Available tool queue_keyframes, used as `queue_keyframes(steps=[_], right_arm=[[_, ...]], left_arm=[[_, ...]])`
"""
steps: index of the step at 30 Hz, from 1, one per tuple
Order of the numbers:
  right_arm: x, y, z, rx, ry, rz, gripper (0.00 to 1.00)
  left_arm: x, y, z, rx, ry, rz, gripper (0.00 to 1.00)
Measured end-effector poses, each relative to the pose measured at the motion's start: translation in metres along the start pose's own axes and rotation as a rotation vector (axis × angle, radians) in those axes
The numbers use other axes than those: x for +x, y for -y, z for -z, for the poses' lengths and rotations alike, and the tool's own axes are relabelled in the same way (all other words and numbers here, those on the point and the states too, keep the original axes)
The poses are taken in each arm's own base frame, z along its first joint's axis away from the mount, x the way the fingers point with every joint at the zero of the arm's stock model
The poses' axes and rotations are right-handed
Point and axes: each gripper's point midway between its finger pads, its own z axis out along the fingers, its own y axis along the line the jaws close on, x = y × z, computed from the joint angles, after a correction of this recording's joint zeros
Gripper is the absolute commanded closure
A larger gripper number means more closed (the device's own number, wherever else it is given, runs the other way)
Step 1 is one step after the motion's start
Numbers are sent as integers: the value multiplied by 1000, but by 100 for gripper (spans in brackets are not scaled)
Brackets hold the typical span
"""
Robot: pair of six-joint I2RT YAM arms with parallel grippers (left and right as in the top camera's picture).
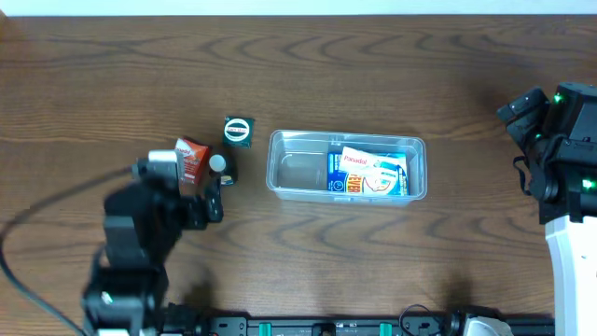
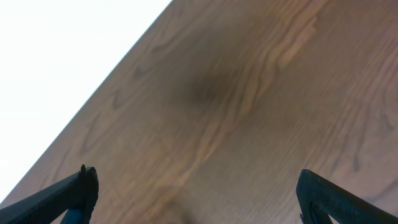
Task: Pack container
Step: 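Move the left gripper forward over the red Panadol ActiFast box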
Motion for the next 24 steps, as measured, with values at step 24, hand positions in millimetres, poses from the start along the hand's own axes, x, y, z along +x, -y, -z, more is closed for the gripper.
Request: queue_keyframes(steps=[24], right_arm=[[0, 0, 0, 0, -1, 0, 1]], left_arm=[[-65, -49, -67, -46, -494, -73, 2]])
